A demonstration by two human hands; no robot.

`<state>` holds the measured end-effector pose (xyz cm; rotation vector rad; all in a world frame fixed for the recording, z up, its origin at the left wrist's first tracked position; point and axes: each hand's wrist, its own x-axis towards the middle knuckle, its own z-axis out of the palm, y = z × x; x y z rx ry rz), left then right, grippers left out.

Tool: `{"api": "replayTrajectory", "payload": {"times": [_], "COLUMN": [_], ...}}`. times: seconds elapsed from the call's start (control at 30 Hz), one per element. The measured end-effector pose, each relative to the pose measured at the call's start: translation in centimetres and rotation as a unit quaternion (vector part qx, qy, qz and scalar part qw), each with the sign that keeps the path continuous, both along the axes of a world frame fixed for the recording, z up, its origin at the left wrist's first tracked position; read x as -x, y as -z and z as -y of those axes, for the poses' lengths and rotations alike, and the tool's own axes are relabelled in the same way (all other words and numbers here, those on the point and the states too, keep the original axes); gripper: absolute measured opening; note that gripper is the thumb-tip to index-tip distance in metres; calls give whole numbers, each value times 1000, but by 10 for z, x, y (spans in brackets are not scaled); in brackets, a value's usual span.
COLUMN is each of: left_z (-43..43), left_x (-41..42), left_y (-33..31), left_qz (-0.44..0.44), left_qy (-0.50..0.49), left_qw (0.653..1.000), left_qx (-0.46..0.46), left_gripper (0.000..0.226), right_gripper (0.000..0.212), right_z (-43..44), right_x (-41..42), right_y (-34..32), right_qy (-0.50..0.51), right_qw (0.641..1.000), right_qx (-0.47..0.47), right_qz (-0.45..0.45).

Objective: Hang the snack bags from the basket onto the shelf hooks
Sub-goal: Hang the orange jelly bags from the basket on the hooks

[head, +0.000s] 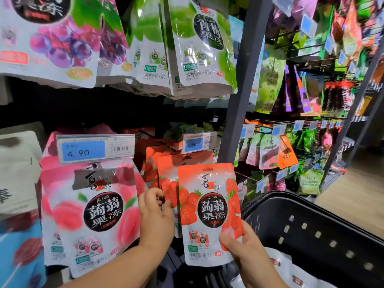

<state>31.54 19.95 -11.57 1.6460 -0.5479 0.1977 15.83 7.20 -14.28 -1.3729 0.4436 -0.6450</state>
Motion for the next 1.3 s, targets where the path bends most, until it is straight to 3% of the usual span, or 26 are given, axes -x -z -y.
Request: {"api": "replayTrajectory", "payload": {"times": [0.1, 0.23, 0.43, 0.6, 0.67, 0.8, 0.9, 1.0, 1.13, 1.3], "left_z": [-4, -5, -6, 0, 1, 5, 9, 12, 13, 9], "left_x": [3, 4, 5, 3, 5, 7, 10, 11, 7, 3], "left_y": [-6, -7, -3, 5, 3, 5, 7, 8, 12, 12], "left_qz": [-2, -16, -18, -5, -11, -2, 2, 9, 52, 60], "left_qy": [16, 25, 58, 33, 29, 8, -17, -20, -16, 32], "left_qw": [1000, 998, 997, 999, 1000, 1000, 1000, 1000, 998, 996], "left_qx": [21, 56, 57, 9, -4, -18, -15, -22, -43, -58], "left_gripper": [36, 14, 57, 59, 69, 85, 101, 104, 84, 69], "right_gripper": [102, 90, 93, 52, 53, 81, 70, 51, 31, 56], "right_z": [5, 11, 5, -3, -5, -7, -5, -8, -21, -29], "right_x": [-7, -21, -42, -49, -52, -59, -63, -65, -63, -55], "right_y": [-7, -14, -13, -13, -12, -10, -7, -6, -7, 5], "right_qy": [-23, -44, -21, -31, -30, -30, -14, 14, 99, 179], "right_qw": [1000, 999, 999, 998, 997, 997, 998, 1000, 983, 898], "right_qx": [6, 3, -19, -40, -62, -58, -47, 4, 147, 403], "right_qz": [10, 18, 22, 36, 39, 50, 34, 3, -50, -22]}}
